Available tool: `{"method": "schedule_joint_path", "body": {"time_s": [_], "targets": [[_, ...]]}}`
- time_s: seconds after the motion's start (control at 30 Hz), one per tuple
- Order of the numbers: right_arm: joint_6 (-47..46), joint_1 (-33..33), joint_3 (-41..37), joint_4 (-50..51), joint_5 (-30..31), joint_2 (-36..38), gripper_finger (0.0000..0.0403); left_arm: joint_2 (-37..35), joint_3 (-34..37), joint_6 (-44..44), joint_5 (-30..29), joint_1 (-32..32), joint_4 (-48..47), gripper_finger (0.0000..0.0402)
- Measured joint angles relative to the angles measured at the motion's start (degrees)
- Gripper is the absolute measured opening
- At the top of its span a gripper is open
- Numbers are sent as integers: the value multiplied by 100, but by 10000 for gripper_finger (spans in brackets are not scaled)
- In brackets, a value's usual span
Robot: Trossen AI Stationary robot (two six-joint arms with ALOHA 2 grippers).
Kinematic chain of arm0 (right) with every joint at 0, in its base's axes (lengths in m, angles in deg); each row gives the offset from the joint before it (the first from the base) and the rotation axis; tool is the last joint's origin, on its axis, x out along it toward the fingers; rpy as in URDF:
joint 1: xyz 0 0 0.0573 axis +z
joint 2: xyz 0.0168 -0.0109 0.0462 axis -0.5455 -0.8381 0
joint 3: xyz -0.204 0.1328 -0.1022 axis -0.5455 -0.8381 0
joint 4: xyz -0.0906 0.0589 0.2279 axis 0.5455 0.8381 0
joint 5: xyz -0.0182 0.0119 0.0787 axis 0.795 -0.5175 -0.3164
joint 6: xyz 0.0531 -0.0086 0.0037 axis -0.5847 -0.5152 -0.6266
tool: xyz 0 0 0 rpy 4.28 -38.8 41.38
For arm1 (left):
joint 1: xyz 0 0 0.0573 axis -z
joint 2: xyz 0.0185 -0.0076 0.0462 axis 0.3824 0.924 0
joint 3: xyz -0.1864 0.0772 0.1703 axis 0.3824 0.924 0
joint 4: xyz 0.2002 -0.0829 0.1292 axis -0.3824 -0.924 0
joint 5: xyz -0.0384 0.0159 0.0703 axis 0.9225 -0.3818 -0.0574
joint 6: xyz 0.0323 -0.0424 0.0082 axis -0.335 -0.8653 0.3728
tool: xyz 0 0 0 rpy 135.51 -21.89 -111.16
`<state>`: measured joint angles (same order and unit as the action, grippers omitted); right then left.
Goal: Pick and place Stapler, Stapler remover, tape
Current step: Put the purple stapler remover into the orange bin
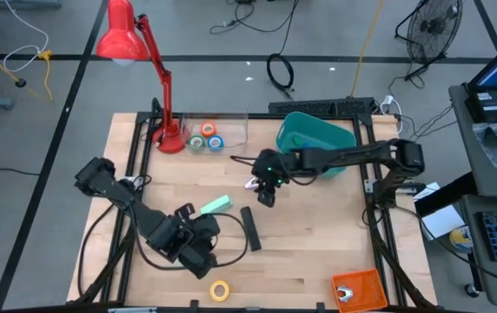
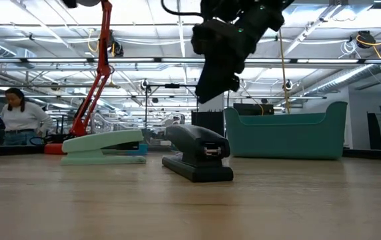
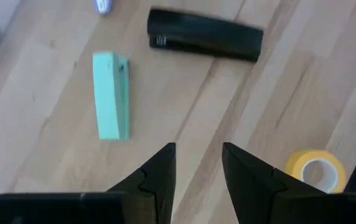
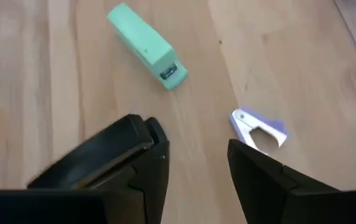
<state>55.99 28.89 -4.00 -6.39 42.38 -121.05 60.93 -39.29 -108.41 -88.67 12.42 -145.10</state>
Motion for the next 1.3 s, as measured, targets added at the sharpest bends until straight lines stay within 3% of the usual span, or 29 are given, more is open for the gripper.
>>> {"method": "schedule_joint_path", "body": {"time_s": [0.17,0.47,0.9,1.3], "targets": [[815,52,258,228,7,-339,155,0,177,-342,8,96,-6,131],[967,49,281,499,78,-928,155,0,182,-439,13,128,-124,131],[1313,14,279,268,928,-1046,155,0,182,-465,-9,126,-120,131],[1157,-261,281,32,592,-1258,155,0,184,-577,-19,126,-109,131]]}}
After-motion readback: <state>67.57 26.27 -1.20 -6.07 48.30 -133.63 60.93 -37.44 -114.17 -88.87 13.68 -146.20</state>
